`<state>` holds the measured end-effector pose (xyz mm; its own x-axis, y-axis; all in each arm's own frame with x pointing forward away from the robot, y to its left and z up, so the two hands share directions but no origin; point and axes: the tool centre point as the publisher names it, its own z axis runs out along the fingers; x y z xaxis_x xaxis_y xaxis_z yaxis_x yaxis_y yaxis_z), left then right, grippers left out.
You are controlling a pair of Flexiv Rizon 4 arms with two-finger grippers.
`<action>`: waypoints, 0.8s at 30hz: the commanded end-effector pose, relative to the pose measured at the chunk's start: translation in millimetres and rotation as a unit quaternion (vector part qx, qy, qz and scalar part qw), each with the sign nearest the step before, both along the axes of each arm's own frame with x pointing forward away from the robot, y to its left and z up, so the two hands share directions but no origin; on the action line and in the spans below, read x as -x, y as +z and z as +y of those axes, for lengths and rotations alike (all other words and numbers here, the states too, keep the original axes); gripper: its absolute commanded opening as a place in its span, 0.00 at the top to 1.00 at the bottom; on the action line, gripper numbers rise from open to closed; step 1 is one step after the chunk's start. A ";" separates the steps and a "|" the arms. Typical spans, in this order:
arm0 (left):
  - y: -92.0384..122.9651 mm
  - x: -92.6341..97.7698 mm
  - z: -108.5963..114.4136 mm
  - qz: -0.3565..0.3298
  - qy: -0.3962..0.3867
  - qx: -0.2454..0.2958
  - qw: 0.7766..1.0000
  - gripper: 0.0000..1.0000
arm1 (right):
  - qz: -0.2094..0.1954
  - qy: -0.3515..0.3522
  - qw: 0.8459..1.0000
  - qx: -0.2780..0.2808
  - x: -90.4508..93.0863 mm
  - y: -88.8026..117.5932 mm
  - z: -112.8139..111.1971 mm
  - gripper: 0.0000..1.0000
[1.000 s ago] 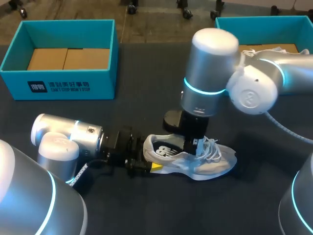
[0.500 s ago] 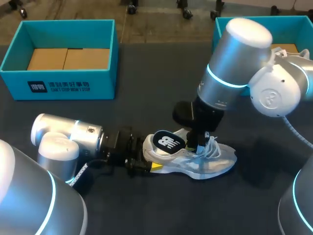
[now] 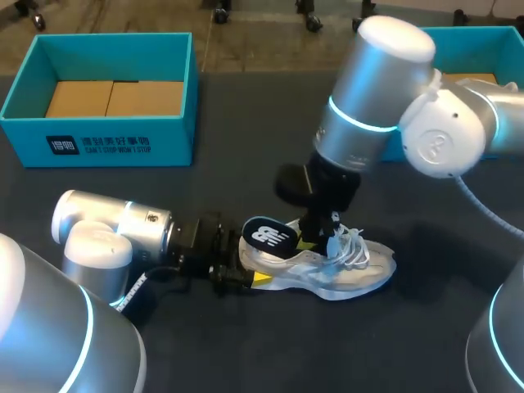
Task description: Take the shoe out of the shoebox, open the shoe tongue, remove and reinsert the insole, then place the shoe into the shoebox
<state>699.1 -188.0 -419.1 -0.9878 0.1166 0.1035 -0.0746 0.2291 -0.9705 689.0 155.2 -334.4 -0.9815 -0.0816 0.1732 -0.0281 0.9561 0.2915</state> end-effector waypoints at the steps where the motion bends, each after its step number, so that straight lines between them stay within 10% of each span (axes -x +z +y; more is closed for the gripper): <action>1: -0.4 -0.7 -0.9 0.000 -0.001 0.000 1.000 1.00 | 0.012 0.028 0.999 0.009 -6.5 -2.3 13.6 1.00; 8: -0.4 -0.7 -0.9 0.000 -0.001 0.000 1.000 1.00 | 0.021 0.031 0.999 0.026 -3.6 7.7 16.6 0.60; 24: -0.4 -0.7 -0.9 0.000 -0.001 0.000 1.000 1.00 | 0.049 -0.008 0.999 0.006 -16.1 13.7 18.7 0.60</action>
